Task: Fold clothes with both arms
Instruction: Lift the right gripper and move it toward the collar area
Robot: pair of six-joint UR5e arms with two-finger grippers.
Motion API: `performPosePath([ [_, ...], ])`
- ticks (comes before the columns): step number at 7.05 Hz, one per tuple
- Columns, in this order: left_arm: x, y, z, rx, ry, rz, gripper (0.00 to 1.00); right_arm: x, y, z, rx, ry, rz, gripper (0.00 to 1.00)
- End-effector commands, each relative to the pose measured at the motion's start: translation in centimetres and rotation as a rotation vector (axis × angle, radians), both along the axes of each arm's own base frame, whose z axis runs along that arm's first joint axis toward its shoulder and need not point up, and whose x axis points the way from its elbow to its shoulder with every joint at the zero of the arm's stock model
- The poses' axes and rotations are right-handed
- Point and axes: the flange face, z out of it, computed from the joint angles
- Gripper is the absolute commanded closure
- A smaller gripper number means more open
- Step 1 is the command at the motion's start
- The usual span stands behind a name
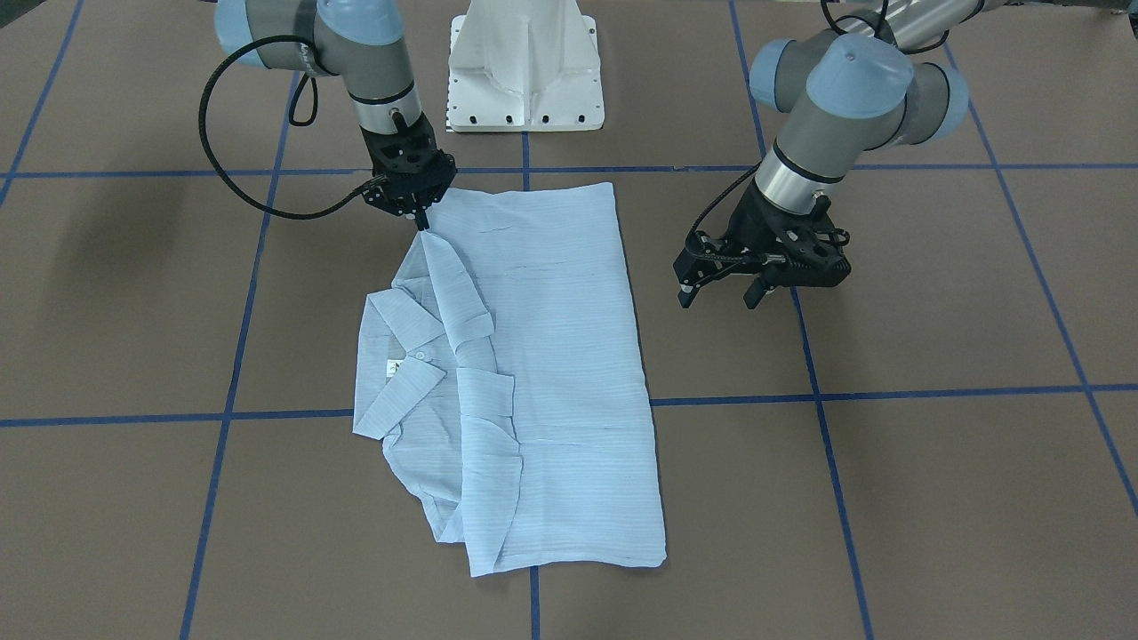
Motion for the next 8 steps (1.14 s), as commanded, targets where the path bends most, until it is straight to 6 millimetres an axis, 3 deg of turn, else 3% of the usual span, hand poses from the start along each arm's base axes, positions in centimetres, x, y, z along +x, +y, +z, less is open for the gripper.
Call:
performPosePath([
  [1, 0.3, -0.3, -0.3, -0.002, 0.001, -0.003, 0.00, 1.7, -0.7, 3.2, -0.022, 0.056, 0.022, 0.96],
  [2, 0.5, -0.3, -0.3, -0.002, 0.001, -0.002, 0.00, 1.9, -1.1, 3.7, -0.024, 0.065, 0.033, 0.01],
  [4, 0.9, -0.7, 0.1, -0.004, -0.007, 0.001, 0.00, 3.0, -2.8, 2.3, -0.012, 0.031, 0.070, 0.00],
  [6, 0.9, -0.8, 0.2, -0.004, -0.010, 0.001, 0.00, 3.2, -5.8, -2.1, 0.018, -0.033, 0.120, 0.00],
  [8, 1.3, -1.2, 1.1, 0.004, 0.001, 0.000, 0.00, -1.6, -9.6, -4.6, 0.030, -0.016, 0.137, 0.00],
])
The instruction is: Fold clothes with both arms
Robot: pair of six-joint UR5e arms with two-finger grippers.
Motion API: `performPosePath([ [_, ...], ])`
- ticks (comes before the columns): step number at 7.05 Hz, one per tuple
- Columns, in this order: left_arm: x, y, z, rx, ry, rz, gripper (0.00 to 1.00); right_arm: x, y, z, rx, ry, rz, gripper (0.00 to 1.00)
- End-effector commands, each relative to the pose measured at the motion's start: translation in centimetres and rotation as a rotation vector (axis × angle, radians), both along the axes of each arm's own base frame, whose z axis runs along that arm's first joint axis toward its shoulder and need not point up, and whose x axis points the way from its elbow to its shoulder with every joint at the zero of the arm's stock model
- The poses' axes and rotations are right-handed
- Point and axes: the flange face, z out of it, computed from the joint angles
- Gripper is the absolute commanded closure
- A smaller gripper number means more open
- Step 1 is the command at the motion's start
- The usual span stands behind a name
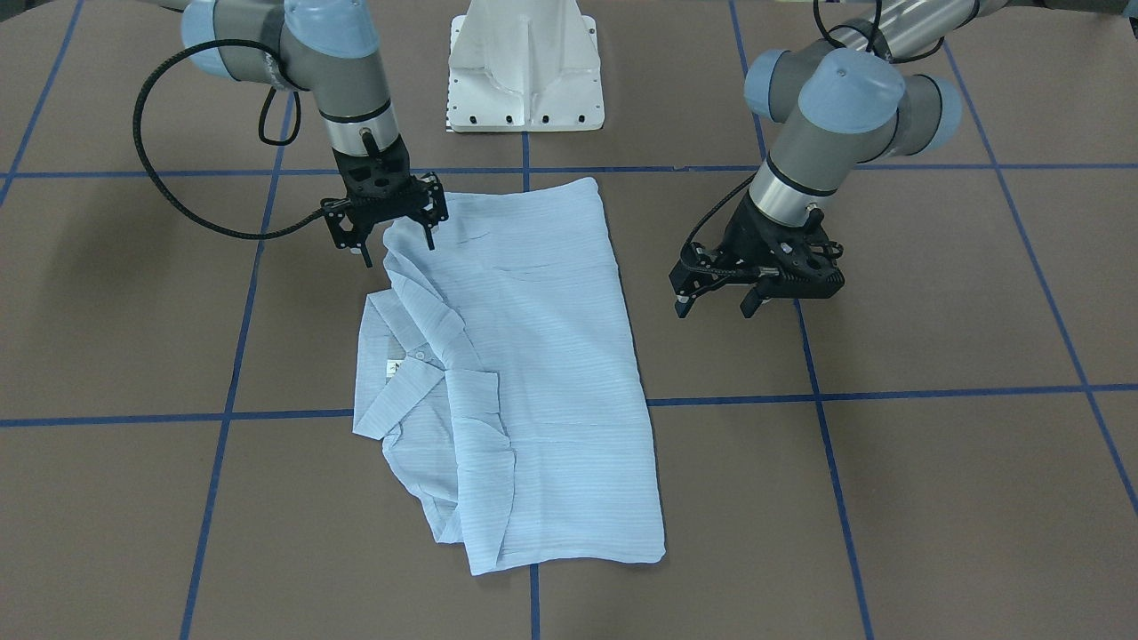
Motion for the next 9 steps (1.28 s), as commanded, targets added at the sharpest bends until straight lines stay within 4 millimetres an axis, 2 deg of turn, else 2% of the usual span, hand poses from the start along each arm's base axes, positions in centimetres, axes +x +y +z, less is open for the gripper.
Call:
performPosePath([
  [1, 0.4, -0.4, 0.9, 0.003, 0.004, 0.000, 0.00, -3.9, -3.7, -1.6, 0.021, 0.034, 0.025, 0.00],
  [4, 0.5, -0.4, 0.9, 0.001, 0.005, 0.001, 0.00, -7.0, -5.9, 1.7, 0.091, 0.066, 0.028, 0.00],
  [5, 0.4, -0.4, 0.9, 0.001, 0.005, 0.000, 0.00, -8.0, -6.5, 1.6, 0.100, 0.077, 0.018, 0.00],
  [9, 0.5, -0.4, 0.9, -0.001, 0.006, 0.001, 0.00, -8.3, -6.9, 2.6, 0.093, 0.098, 0.012, 0.00],
])
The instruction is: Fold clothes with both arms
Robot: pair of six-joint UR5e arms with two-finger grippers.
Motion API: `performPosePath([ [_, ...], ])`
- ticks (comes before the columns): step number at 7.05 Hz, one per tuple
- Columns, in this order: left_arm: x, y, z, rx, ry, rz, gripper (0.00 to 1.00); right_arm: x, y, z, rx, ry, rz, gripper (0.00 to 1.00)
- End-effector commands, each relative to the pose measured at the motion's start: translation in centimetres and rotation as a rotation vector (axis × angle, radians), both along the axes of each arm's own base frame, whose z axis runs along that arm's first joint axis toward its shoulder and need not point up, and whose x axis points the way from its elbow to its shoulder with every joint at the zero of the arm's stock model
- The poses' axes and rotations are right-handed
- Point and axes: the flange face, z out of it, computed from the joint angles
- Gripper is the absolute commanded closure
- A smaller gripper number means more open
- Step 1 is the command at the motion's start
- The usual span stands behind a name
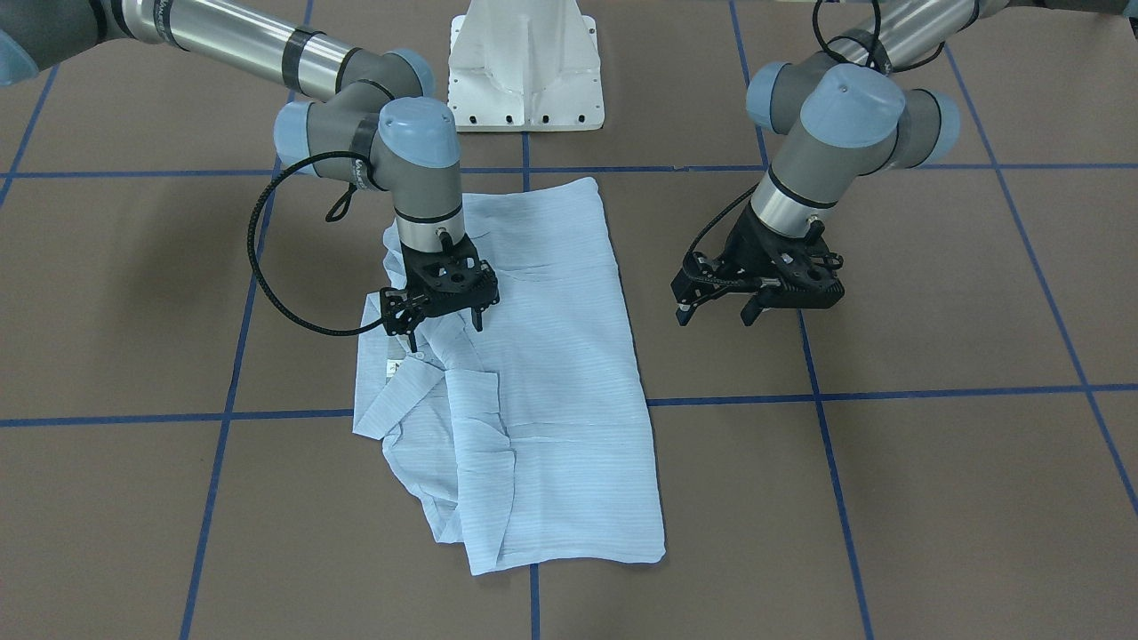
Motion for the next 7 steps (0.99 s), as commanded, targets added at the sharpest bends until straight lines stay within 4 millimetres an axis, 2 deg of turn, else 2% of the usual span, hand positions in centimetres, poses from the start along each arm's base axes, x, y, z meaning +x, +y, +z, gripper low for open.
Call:
performPosePath([
  [1, 0.0, 0.0, 0.0, 0.000, 0.000, 0.000, 0.00, 0.1, -0.3, 0.4, -0.005, 0.005, -0.002, 0.00],
  [5, 0.0, 0.0, -0.1, -0.002, 0.002, -0.002, 0.00, 0.6, -0.7, 1.6, -0.015, 0.021, 0.002, 0.00],
  [7, 0.1, -0.1, -0.5, 0.000, 0.008, -0.003, 0.00, 2.2, -1.9, 3.5, -0.042, 0.034, 0.011, 0.00],
])
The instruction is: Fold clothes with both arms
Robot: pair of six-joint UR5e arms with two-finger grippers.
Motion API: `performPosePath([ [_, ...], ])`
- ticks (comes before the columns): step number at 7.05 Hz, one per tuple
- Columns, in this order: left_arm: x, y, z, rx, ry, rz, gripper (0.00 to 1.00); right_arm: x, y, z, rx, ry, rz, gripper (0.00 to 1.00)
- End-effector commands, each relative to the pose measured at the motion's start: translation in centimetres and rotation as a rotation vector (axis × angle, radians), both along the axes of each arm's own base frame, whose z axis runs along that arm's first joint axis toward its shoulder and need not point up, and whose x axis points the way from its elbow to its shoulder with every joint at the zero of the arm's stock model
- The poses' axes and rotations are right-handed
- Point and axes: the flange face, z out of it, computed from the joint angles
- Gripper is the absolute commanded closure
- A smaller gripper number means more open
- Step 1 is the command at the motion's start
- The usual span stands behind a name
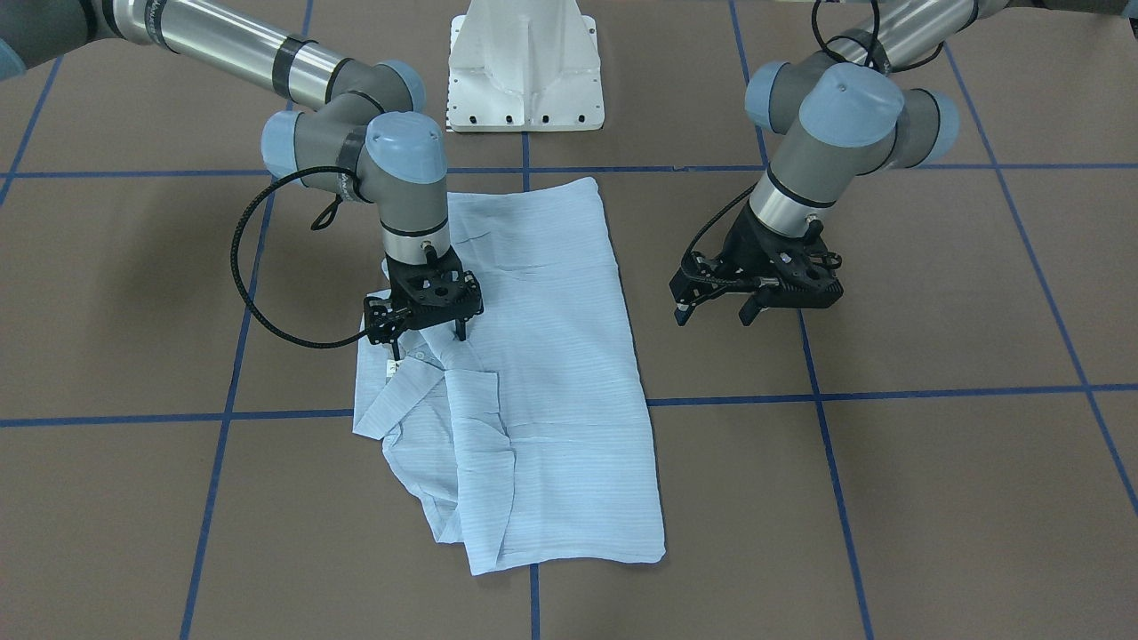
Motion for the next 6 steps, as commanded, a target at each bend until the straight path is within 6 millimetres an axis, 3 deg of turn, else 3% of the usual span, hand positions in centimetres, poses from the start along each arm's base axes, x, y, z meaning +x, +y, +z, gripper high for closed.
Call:
performPosePath([
  [1, 0.1, -0.1, -0.6, 0.001, 0.007, -0.003, 0.00, 1.9, -1.5, 2.2, -0.016, 0.023, 0.001, 0.00],
  [2, 0.2, -0.2, -1.0, 0.004, 0.011, -0.003, 0.00, 3.3, -2.8, 2.5, -0.006, 0.035, -0.010, 0.00],
  [3, 0.2, -0.1, -1.0, 0.005, 0.012, -0.003, 0.00, 5.5, -3.9, 4.4, -0.028, 0.044, -0.019, 0.00],
  [4, 0.2, -0.1, -1.0, 0.004, 0.013, -0.001, 0.00, 8.0, -5.2, 4.9, -0.012, 0.053, -0.029, 0.00],
  [5, 0.2, -0.1, -1.2, 0.008, 0.014, 0.001, 0.00, 9.3, -5.8, 3.8, -0.018, 0.017, -0.046, 0.00],
  [6, 0.1, -0.1, -1.1, 0.007, 0.013, -0.001, 0.00, 9.2, -5.4, 2.1, -0.008, -0.013, -0.051, 0.00],
])
